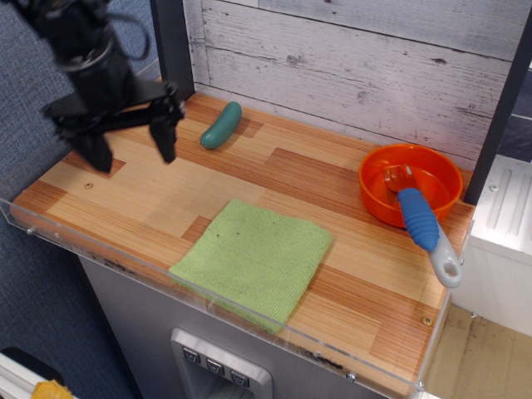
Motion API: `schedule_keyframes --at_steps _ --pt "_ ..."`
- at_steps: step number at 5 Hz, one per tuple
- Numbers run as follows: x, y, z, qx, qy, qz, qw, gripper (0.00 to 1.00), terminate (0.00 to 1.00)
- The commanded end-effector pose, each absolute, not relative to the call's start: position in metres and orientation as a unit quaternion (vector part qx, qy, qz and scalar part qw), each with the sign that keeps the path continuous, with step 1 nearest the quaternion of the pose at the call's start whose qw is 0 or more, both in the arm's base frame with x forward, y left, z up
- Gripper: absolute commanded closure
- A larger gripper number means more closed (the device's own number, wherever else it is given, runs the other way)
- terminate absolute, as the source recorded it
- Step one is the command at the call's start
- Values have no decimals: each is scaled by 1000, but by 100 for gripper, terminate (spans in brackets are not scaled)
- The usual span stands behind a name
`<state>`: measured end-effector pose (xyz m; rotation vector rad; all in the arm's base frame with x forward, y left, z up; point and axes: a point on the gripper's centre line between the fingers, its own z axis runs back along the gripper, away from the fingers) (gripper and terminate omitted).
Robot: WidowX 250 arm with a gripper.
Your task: Move cucumber to upper left corner
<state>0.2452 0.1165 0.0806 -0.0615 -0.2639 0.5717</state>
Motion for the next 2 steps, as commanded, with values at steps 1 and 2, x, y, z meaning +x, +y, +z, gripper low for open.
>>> schedule_keyframes --at_steps 1,2 --pt "230 116 86 -21 -131 282 950 0 0" --pt "230 116 86 -21 -131 282 950 0 100"
